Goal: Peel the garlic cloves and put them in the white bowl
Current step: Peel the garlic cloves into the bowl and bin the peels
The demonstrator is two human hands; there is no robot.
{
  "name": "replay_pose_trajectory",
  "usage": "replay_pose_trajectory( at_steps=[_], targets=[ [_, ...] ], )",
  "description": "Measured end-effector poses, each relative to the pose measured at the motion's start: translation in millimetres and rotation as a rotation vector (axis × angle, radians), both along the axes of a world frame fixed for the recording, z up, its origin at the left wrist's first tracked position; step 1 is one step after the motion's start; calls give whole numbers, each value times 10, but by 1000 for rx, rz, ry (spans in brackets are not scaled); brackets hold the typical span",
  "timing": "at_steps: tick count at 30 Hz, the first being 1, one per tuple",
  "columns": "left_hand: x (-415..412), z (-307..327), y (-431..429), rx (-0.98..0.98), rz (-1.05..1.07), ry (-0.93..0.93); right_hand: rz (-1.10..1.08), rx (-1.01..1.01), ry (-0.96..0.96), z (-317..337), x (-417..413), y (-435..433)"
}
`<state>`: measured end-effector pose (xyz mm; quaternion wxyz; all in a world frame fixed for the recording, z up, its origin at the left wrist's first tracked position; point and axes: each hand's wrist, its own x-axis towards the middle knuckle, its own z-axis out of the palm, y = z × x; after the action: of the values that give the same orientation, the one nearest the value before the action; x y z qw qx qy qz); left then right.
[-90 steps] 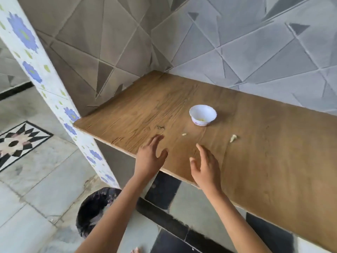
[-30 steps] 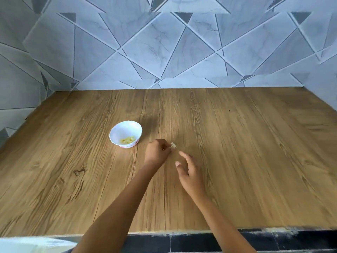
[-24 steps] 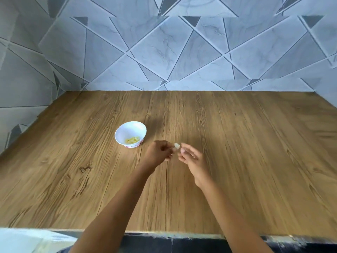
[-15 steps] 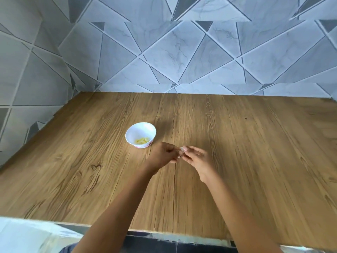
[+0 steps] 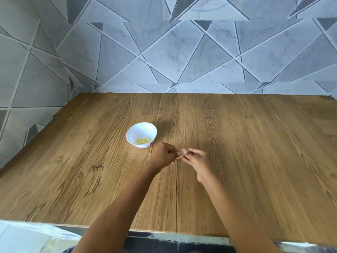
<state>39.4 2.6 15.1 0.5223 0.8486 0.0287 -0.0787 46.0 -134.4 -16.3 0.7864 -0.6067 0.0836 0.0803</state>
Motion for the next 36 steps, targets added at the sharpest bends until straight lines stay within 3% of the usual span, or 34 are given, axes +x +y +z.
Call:
replay_pose_trajectory(
  at_steps=[7,14,20,24,27,33,36],
  targets=[
    [11,-28,8,86,17,-37,-23,31,70,-30,23,5],
    [-19,-6,60,-98,99,-39,-35,70,77,21,49,38],
    [-6,20,73,-10,76,-53,-2,68,36,4,30,79],
    [-5,20,97,-58,135,-5,-21,50,28,2,34,83],
    [-16,33,124,-134,182,21,-42,-108,-55,-25,62,29],
    [-75,49,224,-177,183,6,44,-791,-336,-86,200,86],
    [-111,37,258,-175,191,-7,82,-876,-374,-114,215,141]
  ],
)
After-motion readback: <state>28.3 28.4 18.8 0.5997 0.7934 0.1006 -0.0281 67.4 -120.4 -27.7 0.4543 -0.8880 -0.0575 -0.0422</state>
